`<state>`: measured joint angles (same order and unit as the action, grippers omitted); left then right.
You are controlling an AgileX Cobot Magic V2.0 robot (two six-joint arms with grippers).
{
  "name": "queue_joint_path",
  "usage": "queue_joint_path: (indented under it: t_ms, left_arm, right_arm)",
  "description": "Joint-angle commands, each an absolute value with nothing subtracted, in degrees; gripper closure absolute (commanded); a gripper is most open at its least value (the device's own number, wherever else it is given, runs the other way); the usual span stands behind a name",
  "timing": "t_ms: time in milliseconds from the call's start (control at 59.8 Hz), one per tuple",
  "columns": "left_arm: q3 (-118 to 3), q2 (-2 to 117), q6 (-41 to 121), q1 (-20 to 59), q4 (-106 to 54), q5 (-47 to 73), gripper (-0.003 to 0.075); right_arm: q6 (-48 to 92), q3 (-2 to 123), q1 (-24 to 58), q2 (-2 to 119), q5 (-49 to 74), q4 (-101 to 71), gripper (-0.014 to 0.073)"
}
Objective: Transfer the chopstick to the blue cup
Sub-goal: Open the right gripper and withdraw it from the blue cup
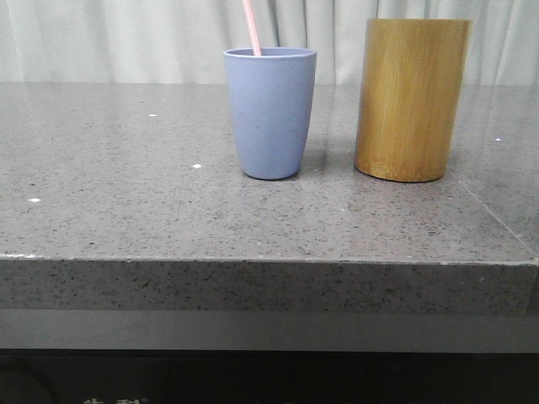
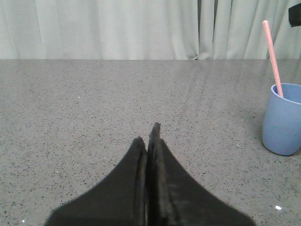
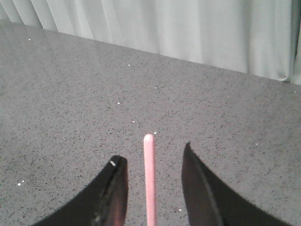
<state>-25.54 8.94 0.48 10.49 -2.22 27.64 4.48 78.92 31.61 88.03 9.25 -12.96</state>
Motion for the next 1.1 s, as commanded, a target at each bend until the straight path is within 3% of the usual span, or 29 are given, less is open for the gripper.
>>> queue_joint_path:
  t_ms: [0, 117, 251, 586, 1087]
  left_arm:
    - [-26.95, 9.76, 0.00, 10.27, -2.35, 22.75, 0.0739]
    - [-26.95, 9.76, 0.00, 10.27, -2.35, 22.75, 0.0739]
    - [-26.95, 9.76, 0.00, 10.27, -2.35, 22.75, 0.0739]
    - [-26.95, 9.76, 0.00, 10.27, -2.35, 22.75, 0.0739]
    - [-26.95, 9.76, 0.00, 10.27, -2.35, 22.75, 0.0739]
  right_arm:
    - [4.77, 81.00, 30.70, 82.55, 8.13, -10.77, 0.0396]
    - [4.77, 81.00, 27.24, 78.89, 14.63, -10.71, 0.0573]
    - [4.77, 81.00, 21.26, 74.64, 21.41, -8.27, 0.0708]
    - [4.77, 75.03, 7.52, 60.39, 31.87, -4.68, 0.0694]
    - [4.77, 33.83, 7.12, 22.69, 16.48, -7.22, 0.0694]
